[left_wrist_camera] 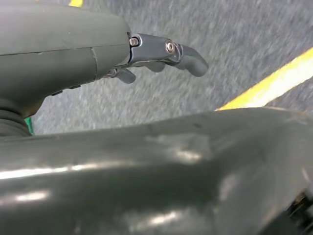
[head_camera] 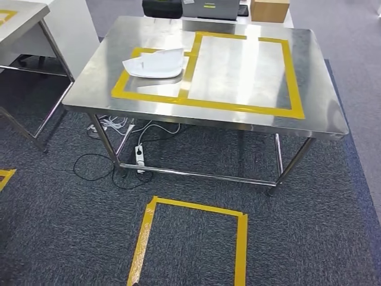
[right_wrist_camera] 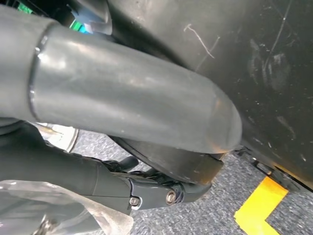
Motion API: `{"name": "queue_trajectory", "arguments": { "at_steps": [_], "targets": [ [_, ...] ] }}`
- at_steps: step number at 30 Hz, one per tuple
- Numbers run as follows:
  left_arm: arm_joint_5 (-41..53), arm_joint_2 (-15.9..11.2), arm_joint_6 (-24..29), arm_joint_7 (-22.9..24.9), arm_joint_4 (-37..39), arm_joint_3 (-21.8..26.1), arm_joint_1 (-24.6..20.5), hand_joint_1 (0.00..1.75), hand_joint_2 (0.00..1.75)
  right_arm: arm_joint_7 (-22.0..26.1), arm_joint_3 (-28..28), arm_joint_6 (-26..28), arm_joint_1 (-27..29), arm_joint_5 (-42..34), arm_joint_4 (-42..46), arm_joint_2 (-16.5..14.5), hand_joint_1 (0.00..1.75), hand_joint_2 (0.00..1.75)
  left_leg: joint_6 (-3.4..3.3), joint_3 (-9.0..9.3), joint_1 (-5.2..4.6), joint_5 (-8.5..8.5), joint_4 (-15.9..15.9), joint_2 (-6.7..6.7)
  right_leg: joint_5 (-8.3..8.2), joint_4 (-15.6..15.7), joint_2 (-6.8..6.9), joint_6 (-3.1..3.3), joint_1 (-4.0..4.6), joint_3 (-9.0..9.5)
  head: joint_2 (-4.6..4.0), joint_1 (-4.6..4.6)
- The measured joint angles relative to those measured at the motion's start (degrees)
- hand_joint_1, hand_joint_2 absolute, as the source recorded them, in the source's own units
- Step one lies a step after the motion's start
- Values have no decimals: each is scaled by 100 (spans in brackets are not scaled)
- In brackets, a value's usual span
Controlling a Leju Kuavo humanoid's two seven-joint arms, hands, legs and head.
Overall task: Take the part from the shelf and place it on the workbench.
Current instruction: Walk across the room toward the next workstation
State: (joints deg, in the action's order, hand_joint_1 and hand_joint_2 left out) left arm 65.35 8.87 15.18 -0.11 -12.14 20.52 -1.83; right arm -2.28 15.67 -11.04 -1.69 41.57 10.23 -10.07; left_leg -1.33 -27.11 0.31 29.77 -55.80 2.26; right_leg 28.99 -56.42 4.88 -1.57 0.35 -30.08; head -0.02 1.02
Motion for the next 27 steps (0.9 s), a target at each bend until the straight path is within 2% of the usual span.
{"name": "queue_trajectory", "arguments": {
  "at_steps": [2,3,4,5,6,7,8,10,11,12,14,15,16,17,18,19,20,21,22,23,24,26,27],
  "targets": [
    [143,28,-75,50,9,-73,0,0,0,-16,0,-62,-15,9,0,15,0,0,-86,-61,14,-65,20,-78,311,-436,-235,-53,-11,-215,0,-15],
    [221,37,-104,72,10,-119,-6,0,0,-22,0,-97,-26,10,0,20,0,0,-113,-103,1,-94,15,-118,523,-818,-350,-66,-14,-376,0,-21],
    [292,44,-131,93,13,-175,-12,0,0,-36,0,-132,-41,8,0,25,0,0,-130,-145,-16,-122,8,-164,700,-1220,-408,-70,-15,-541,0,-22],
    [352,48,-160,113,16,-225,-16,0,0,-61,0,-173,-55,3,0,32,0,0,-138,-179,-36,-146,2,-214,789,-1510,-432,-67,-14,-651,0,-21],
    [403,51,-190,132,20,-276,-17,0,0,-99,0,-220,-66,-4,0,39,0,0,-141,-205,-55,-166,-6,-270,766,-1604,-447,-55,-13,-666,0,-20],
    [448,52,-217,149,23,-329,-17,0,0,-143,0,-268,-72,-13,0,46,0,0,-141,-223,-72,-180,-16,-333,637,-1466,-469,-34,-12,-573,0,-19],
    [482,56,-243,162,25,-372,-20,0,0,-196,0,-320,-72,-21,0,53,0,0,-139,-234,-85,-190,-30,-402,430,-1119,-526,-4,-12,-384,0,-19],
    [528,72,-273,181,25,-435,-41,0,0,-282,0,-410,-51,-29,-2,66,0,0,-124,-269,-102,-203,-71,-539,139,-350,-808,65,-22,9,0,-16],
    [543,80,-290,188,25,-466,-59,0,0,-317,0,-448,-38,-33,-4,72,0,0,-104,-306,-102,-214,-97,-603,95,-103,-929,88,-27,139,0,-16],
    [552,87,-308,193,26,-494,-73,0,0,-339,0,-474,-28,-36,-6,76,0,0,-73,-351,-95,-233,-116,-665,112,3,-999,105,-28,192,0,-15],
    [553,87,-349,205,31,-537,-81,0,0,-370,0,-507,-25,-41,-7,77,0,0,3,-432,-75,-273,-142,-777,100,63,-911,135,-32,216,0,-17],
    [545,88,-368,215,34,-540,-77,0,0,-378,0,-517,-26,-41,-7,76,0,0,39,-465,-76,-252,-180,-753,77,84,-843,158,-43,213,0,-12],
    [539,86,-393,227,36,-540,-77,0,0,-389,0,-525,-25,-39,-7,75,0,0,74,-526,-79,-167,-301,-670,57,105,-765,181,-57,216,0,10],
    [543,84,-421,237,36,-543,-80,0,0,-400,0,-531,-20,-37,-7,75,0,0,110,-632,-76,-18,-535,-554,45,122,-676,199,-71,218,0,33],
    [552,86,-451,243,36,-550,-85,0,0,-410,0,-534,-15,-33,-7,78,0,0,150,-787,-63,178,-880,-426,45,122,-585,212,-65,215,0,54],
    [563,84,-482,246,37,-558,-91,0,0,-421,0,-534,-9,-28,-7,79,0,0,189,-966,-38,369,-1280,-355,47,120,-490,219,-60,206,0,72],
    [573,84,-507,247,37,-566,-92,0,0,-431,0,-535,-5,-26,-7,81,0,0,220,-1108,-13,492,-1607,-322,50,118,-396,222,-55,199,0,69],
    [575,83,-526,251,38,-571,-89,0,0,-443,0,-535,-4,-24,-7,82,0,0,242,-1168,7,512,-1770,-303,53,116,-310,222,-52,193,0,68],
    [575,81,-540,258,38,-573,-84,0,0,-456,0,-536,-5,-23,-7,84,0,0,255,-1118,21,420,-1704,-282,55,115,-233,219,-51,194,0,69],
    [575,77,-551,265,38,-573,-81,0,0,-468,0,-537,-6,-23,-7,85,0,0,257,-957,29,239,-1412,-243,59,114,-162,213,-51,201,0,69],
    [576,74,-562,271,38,-573,-81,0,0,-480,0,-538,-6,-23,-7,85,0,0,248,-733,29,39,-990,-143,67,113,-98,201,-48,213,0,70],
    [578,75,-592,276,38,-576,-97,0,0,-497,0,-540,0,-22,-7,86,0,0,187,-397,-9,-182,-306,81,89,98,15,159,-13,223,1,66],
    [579,78,-608,277,38,-578,-103,0,0,-505,0,-543,3,-21,-6,87,0,0,146,-342,-27,-200,-162,146,98,93,67,136,6,222,1,63]
  ]
}}
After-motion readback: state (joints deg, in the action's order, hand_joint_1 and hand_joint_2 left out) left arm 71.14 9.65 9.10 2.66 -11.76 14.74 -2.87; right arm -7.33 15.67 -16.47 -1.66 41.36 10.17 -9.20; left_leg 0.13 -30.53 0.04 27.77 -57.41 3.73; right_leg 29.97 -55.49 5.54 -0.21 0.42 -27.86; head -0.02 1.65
